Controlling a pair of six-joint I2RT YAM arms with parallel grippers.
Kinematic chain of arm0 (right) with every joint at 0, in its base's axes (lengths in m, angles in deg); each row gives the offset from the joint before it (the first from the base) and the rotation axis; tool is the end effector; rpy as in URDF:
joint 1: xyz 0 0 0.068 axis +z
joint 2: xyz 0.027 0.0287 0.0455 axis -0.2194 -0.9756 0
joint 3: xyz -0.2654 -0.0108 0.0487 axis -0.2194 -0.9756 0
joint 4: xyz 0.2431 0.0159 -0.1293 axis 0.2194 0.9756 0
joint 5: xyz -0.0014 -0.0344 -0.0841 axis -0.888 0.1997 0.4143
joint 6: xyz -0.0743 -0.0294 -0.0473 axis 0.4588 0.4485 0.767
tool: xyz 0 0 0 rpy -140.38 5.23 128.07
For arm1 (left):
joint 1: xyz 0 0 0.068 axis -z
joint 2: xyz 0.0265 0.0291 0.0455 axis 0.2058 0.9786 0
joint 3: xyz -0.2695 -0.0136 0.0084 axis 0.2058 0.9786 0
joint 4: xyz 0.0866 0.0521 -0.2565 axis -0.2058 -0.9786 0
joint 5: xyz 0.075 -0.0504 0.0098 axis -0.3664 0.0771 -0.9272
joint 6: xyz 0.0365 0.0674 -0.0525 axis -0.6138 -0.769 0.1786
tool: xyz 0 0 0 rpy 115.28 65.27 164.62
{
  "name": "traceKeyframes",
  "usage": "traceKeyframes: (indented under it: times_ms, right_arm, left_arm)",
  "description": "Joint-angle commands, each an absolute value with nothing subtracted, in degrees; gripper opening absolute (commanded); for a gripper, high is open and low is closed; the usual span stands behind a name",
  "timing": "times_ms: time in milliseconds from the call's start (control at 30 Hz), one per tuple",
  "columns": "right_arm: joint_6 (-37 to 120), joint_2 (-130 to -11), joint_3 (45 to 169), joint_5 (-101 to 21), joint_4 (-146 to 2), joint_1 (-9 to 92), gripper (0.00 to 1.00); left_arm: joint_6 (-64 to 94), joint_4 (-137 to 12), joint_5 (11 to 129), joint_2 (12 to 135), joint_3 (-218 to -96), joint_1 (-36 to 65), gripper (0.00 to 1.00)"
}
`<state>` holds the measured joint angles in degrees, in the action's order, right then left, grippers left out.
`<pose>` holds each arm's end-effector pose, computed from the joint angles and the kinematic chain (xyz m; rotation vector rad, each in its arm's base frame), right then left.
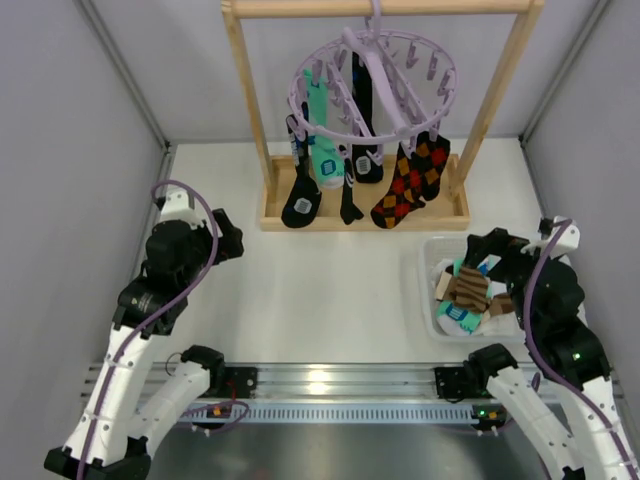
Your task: Remove the socks clipped to the hanger
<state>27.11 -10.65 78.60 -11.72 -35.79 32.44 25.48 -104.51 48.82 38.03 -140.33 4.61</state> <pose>0.1360 0.0174 0.3485 0.2864 1.7266 0.2044 0.1935 -0.0381 0.3440 -0.2449 1.9737 -0.2194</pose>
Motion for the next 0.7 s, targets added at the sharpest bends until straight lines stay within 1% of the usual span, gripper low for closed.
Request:
traceKeyframes:
  times_ms: [0,200,333,433,533,600,633,667]
  right_arm:
    - [26.4,-12.3,79.7,-9.7,-35.4,33.0,0.99]
    - [26.4,-12.9,79.0,-12.0,-36.1,33.0,0.99]
    - [27.0,-14.4,76.6,-16.8,-38.1,33.0,0.99]
    - [26.3,-15.8,75.0,-19.8,-40.5,33.0,1.00]
    - [25.5,-16.7,73.3,-22.8,-43.8,33.1,0.99]
    - [25.0,-17.2,71.4,-27.5,-46.8,33.0,0.99]
    - [24.7,-18.2,70.6,-29.4,-50.6,33.1,0.99]
    - [24.0,-18.8,69.8,-34.1,-52.8,33.0,0.99]
  left_arm:
    - [25.6,-101.6,51.9,38.1,-139.8,4.4,0.98]
    - [26.1,-101.5,52.0,38.6,-139.7,4.4,0.98]
    - [27.2,-101.2,53.9,39.1,-140.0,4.4,0.98]
    - [29.9,-100.4,58.9,39.8,-138.7,4.4,0.98]
    - [33.9,-97.3,66.9,40.7,-136.9,4.4,0.98]
    - [36.5,-93.8,72.2,42.3,-135.5,4.7,0.98]
    - [37.0,-92.9,72.8,43.1,-135.3,5.1,0.98]
    - [37.5,-92.6,72.8,43.9,-135.9,5.8,0.98]
